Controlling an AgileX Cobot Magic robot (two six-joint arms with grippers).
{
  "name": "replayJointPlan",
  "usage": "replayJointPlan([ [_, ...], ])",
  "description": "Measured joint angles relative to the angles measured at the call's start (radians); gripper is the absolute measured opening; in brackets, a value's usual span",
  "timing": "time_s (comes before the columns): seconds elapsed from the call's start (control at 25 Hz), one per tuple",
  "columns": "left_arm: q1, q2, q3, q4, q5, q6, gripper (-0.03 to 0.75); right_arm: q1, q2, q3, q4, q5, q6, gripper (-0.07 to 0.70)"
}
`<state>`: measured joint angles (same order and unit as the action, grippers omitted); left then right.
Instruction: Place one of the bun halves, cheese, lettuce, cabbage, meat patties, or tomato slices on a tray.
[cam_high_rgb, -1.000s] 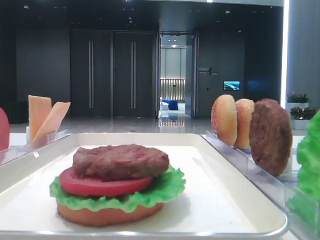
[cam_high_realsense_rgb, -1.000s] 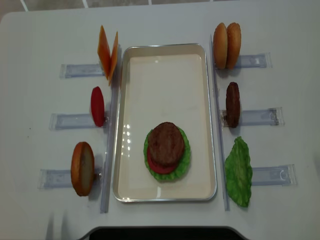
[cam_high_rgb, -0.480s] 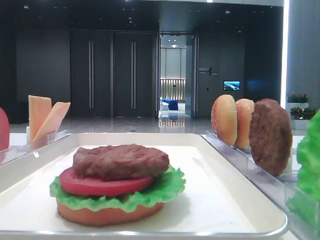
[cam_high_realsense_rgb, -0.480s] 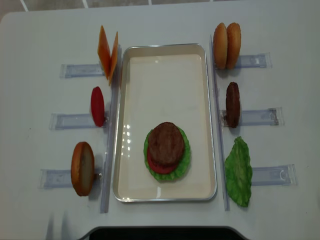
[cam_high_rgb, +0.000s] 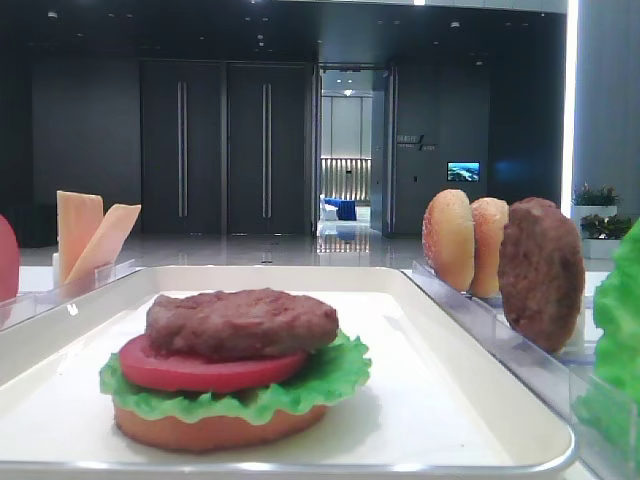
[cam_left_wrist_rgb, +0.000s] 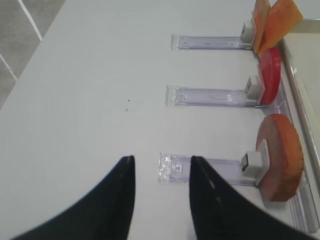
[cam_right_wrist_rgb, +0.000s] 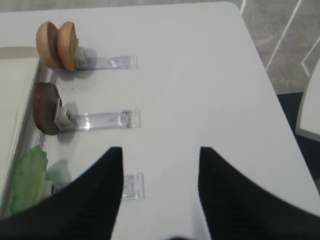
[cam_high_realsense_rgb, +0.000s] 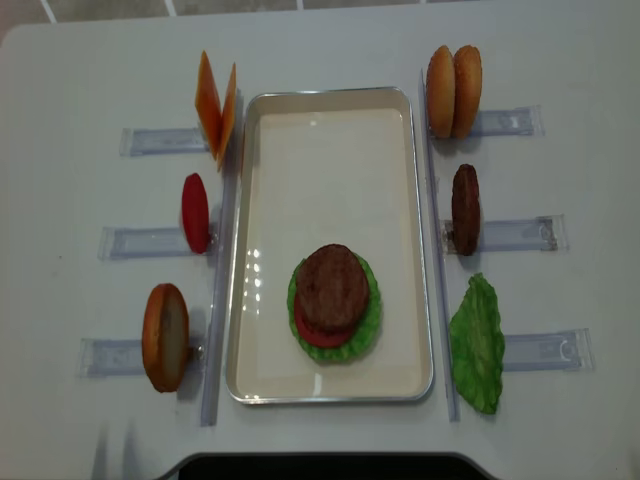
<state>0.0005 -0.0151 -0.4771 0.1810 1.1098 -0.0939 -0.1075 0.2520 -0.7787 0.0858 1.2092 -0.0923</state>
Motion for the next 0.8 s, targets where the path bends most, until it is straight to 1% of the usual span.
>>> replayJointPlan([
  [0.32, 0.0, 0.0, 0.0, 0.0, 0.0, 0.0, 0.282, 0.001, -0.137, 0.162, -0.01, -0.02, 0.0, 0.323],
  [0.52, 0.0, 0.0, 0.0, 0.0, 0.0, 0.0, 0.282, 0.001, -0.212, 0.222, -0.01, -0.032, 0.0, 0.297],
  [0.72, 0.0, 0.0, 0.0, 0.0, 0.0, 0.0, 0.282, 0.006, -0.256, 0.234, -0.01, -0.032, 0.0, 0.288],
  [0.8, 0.0, 0.0, 0.0, 0.0, 0.0, 0.0, 0.282, 0.02, -0.257, 0.235, -0.01, -0.03, 0.0, 0.288],
])
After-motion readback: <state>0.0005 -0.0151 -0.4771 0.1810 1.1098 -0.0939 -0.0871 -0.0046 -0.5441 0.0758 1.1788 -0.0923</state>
